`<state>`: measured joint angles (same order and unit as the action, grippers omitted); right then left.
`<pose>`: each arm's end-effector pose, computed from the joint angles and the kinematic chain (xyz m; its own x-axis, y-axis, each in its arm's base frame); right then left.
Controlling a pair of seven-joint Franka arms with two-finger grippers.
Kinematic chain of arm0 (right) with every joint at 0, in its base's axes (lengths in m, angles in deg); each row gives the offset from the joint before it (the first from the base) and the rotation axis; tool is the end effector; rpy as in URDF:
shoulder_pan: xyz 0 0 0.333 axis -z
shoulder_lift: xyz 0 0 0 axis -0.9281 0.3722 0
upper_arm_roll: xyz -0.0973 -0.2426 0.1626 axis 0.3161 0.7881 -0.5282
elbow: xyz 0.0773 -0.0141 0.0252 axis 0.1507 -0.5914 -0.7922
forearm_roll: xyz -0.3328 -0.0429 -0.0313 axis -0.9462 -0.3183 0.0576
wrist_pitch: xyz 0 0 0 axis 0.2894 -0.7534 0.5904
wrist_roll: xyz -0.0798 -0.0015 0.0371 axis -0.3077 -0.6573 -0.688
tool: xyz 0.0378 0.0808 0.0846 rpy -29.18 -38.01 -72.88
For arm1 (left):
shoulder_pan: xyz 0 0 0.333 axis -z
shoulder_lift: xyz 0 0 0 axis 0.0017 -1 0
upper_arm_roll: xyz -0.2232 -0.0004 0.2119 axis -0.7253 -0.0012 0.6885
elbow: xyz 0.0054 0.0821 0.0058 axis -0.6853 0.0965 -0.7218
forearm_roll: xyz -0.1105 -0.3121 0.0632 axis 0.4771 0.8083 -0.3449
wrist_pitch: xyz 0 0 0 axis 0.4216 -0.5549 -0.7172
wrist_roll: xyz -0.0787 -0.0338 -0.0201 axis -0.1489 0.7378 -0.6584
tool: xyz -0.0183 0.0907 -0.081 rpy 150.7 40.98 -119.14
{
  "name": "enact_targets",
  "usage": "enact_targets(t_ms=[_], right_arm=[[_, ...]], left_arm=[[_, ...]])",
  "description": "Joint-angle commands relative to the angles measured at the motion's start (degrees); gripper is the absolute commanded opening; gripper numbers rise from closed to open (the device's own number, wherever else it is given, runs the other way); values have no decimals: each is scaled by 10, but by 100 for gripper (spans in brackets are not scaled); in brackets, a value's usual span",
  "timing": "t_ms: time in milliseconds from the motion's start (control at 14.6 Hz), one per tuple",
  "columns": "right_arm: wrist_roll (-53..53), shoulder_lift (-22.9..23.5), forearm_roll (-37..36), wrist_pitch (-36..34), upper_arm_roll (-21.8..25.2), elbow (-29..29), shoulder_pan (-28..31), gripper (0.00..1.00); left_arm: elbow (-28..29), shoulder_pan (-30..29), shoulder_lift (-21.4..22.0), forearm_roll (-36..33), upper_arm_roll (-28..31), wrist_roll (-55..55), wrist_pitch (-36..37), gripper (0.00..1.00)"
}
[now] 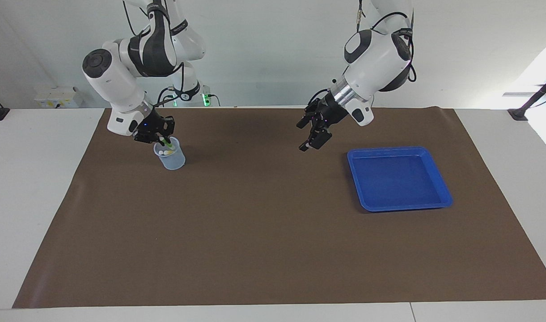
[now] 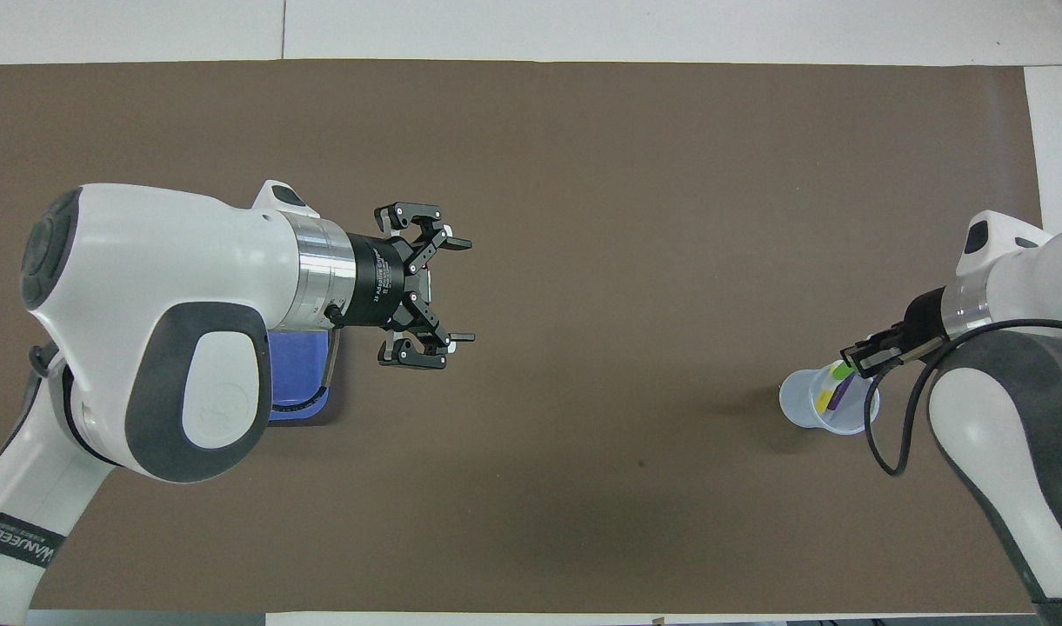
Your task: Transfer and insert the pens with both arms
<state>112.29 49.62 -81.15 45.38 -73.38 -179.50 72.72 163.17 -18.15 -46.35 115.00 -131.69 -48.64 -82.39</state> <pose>0.4346 0.0122 0.4435 0.9153 0.3927 -0.0890 0.3757 -0.9124 -0.1622 0.4547 -0.2883 0.5261 0.2086 0.8108 -0.5468 0.9774 -0.1536 0.1450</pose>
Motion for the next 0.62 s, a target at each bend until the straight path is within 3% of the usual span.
enact_targets(t_ms=[0,68,137,205,547], right_arm=[[7,-13,-10,11,-7,-18,15,0],[7,-13,-16,11,-7,-18,15,7],[7,-13,-26,8,-7,-17,15,58],[7,-11,-30,4,-7,-12,15,100],[2,-11,-30,-49,-8,75,11,100]], left_arm=[[2,32,9,-36,31,76,5,100],[2,57,7,-57,66,103,11,100],[0,66,6,-83,93,125,25,100],[-6,72,5,-102,111,150,39,100],[-35,130,2,-201,255,360,161,100]])
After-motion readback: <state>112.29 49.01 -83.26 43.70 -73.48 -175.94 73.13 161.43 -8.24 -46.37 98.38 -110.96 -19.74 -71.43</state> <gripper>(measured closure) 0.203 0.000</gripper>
